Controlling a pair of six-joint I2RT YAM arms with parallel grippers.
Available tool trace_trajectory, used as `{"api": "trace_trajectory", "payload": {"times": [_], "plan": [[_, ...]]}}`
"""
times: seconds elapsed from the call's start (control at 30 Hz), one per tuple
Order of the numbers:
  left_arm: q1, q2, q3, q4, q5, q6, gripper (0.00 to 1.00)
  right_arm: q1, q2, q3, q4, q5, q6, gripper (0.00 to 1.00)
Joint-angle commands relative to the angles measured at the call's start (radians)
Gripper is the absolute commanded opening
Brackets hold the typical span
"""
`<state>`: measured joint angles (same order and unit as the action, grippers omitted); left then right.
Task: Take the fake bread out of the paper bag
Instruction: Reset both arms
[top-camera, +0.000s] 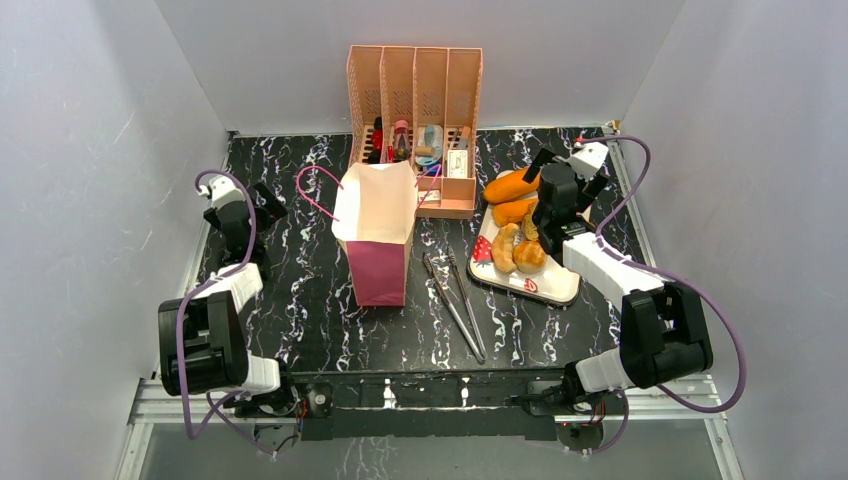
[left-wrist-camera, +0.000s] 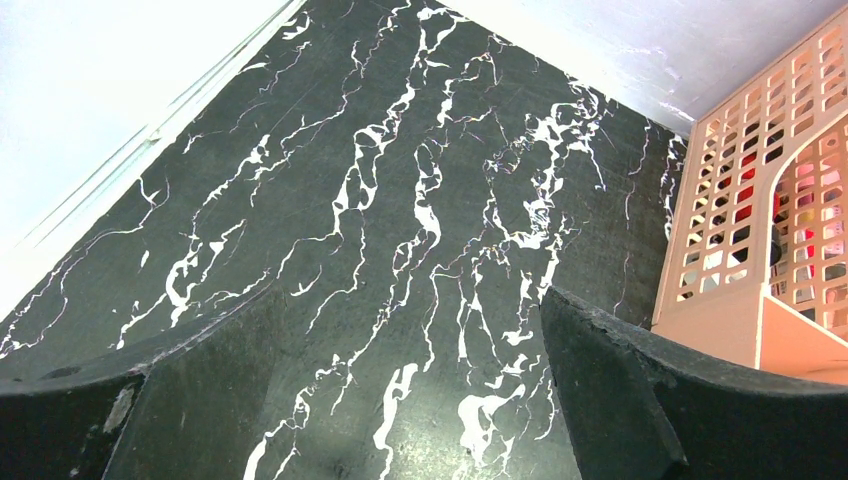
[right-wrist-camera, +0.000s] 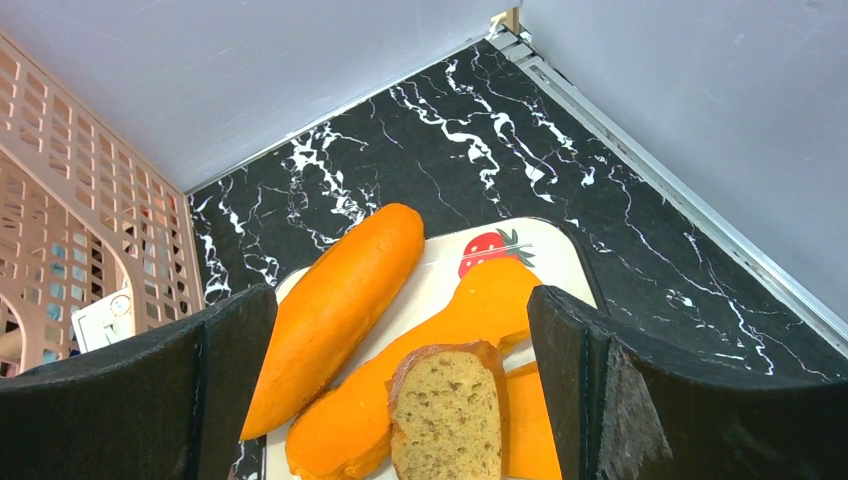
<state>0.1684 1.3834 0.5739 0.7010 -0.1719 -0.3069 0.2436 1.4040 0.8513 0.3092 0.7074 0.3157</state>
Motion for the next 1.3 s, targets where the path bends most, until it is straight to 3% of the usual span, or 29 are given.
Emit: {"api": "trace_trajectory", "payload": {"times": [0.0, 1.27], "plan": [[-0.006, -0.04, -0.003, 0.02, -0.008, 0.015, 0.98, 0.01, -0.037, -0.011, 0.055, 0.007, -0.014, 0.98], [-0.018, -0.057, -0.026, 0.027, -0.031, 0.038, 0.98, 0.021, -0.055, -0.028, 0.068, 0.014, -0.031, 0.98]]}}
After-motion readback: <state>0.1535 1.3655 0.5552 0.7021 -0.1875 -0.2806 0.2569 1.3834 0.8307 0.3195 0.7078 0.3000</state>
